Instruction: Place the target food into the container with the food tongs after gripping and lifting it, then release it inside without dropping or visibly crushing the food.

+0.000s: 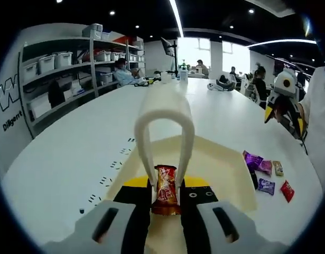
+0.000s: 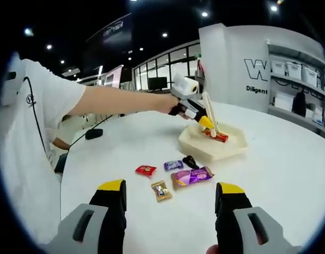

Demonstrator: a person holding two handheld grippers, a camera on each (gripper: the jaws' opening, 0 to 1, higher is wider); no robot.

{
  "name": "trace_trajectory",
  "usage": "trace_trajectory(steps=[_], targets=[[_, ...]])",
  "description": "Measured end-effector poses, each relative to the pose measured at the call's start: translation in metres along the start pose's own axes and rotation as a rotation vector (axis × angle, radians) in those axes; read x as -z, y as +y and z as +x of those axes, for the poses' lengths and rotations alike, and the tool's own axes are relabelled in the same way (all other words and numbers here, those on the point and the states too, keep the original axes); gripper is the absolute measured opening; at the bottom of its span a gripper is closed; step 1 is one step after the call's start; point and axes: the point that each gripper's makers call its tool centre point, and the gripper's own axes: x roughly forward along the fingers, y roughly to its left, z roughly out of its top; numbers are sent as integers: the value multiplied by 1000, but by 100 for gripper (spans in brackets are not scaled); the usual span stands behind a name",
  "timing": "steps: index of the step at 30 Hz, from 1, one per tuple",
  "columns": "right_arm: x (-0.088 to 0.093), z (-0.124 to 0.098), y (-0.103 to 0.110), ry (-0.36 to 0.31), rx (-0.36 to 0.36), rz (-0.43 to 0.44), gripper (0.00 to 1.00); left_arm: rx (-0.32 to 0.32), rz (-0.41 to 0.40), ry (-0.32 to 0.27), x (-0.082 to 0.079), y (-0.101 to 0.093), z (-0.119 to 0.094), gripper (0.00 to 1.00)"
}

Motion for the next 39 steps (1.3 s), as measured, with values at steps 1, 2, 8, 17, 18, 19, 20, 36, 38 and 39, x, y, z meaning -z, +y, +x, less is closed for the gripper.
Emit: trace_trajectory(steps=[1, 2, 8, 17, 18, 19, 20, 36, 38, 39], targets=[[1, 0, 0, 1, 0, 0, 66, 2, 3, 1, -1, 1, 1, 19], [1, 0, -1, 2, 0, 1, 66, 3, 5, -2, -2, 2, 2, 19], [2, 1, -2, 1, -1, 4, 66, 16, 13, -3, -3, 4, 8, 19], [5, 1, -3, 4, -3, 10, 66, 29, 28, 16, 0, 6, 7, 20], [5, 1, -3, 4, -3, 9, 66, 29, 30, 19, 1, 6, 7, 20], [4, 1, -3, 4, -4, 9, 66, 29, 30, 20, 1, 6, 7, 20], [4, 1, -2, 5, -4, 8, 66, 32, 38, 18, 2, 7, 6, 20], [6, 1, -2, 13, 0, 9, 66, 38, 82, 32, 3, 5, 12, 21], [7, 0, -2, 13, 0, 9, 66, 40, 101, 36, 2, 5, 13, 21], [7, 0, -3, 13, 1, 9, 66, 42, 110, 37, 1, 5, 13, 21]])
